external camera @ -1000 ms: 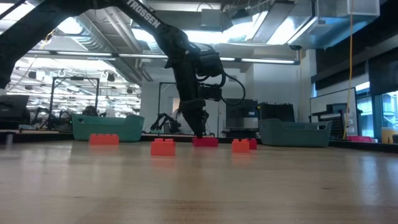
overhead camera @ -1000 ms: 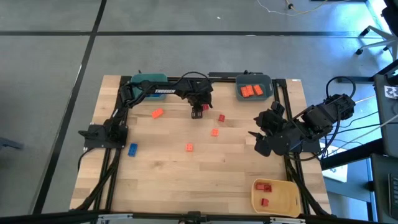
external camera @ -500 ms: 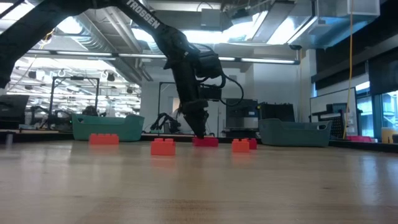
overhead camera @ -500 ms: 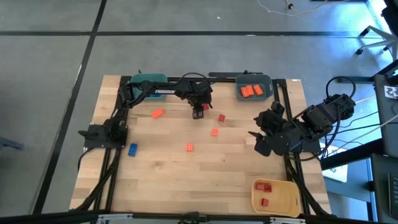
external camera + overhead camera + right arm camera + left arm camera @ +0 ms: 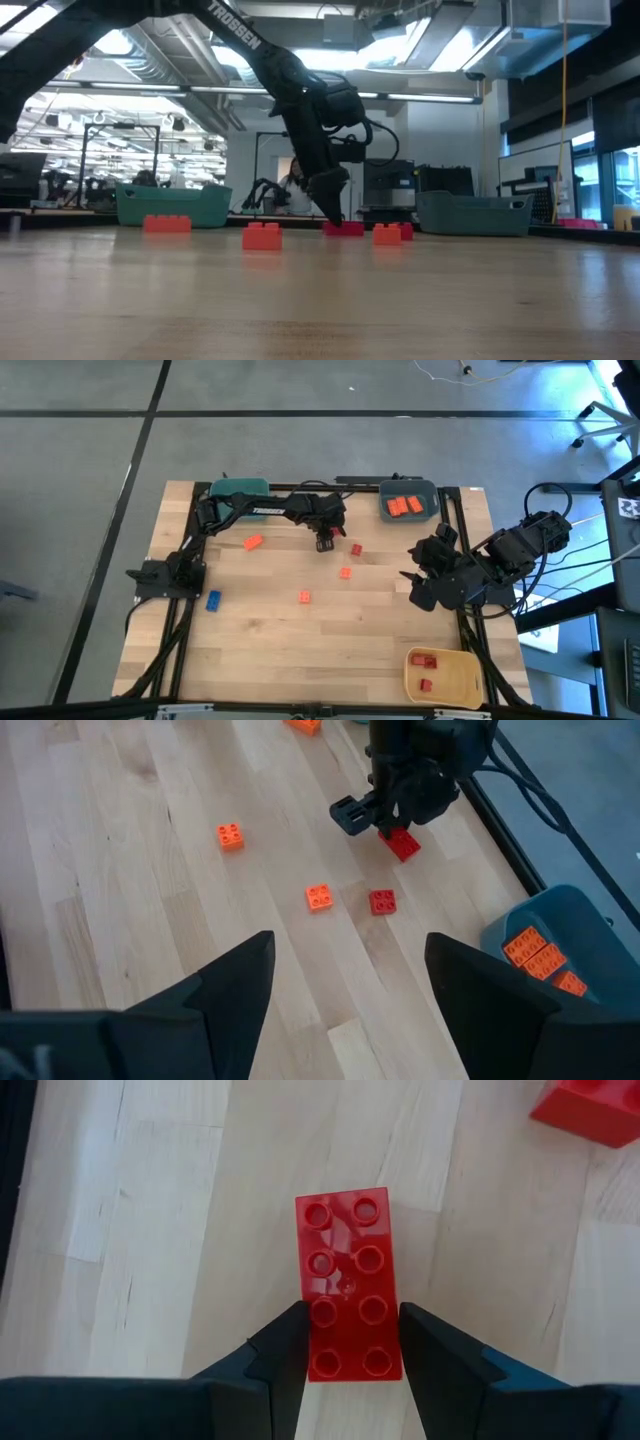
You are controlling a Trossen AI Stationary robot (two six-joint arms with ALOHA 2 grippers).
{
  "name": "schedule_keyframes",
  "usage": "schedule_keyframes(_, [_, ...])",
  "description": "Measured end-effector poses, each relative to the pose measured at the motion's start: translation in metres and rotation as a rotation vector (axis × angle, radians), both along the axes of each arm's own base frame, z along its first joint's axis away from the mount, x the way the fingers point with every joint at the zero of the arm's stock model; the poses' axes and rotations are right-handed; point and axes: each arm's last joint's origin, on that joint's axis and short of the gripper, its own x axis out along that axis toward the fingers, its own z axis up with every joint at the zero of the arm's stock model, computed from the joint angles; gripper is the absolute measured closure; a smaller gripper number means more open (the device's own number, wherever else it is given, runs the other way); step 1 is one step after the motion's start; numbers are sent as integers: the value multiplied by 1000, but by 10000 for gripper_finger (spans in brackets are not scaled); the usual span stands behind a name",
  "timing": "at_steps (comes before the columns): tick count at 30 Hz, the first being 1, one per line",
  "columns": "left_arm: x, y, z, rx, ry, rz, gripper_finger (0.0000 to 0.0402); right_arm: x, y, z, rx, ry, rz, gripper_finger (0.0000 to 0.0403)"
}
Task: Sort & place blocks by color
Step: Put the red game piece into the yellow bin
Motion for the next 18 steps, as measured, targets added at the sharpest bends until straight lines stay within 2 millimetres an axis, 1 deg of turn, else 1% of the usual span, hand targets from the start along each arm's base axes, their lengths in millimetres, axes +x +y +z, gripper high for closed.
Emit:
schedule_keyframes(4, [0,0,0,-3,1,3,255,0,0,0,0,0,1,141])
schedule_keyframes(7, [0,0,0,-2,4,6,264,0,0,0,0,0,1,141])
schedule_keyframes(13, [-1,-1,0,20,18,16,311,0,0,0,0,0,0,141])
schedule_keyframes(18, [1,-7,-1,21,23,4,351,0,0,0,0,0,0,141])
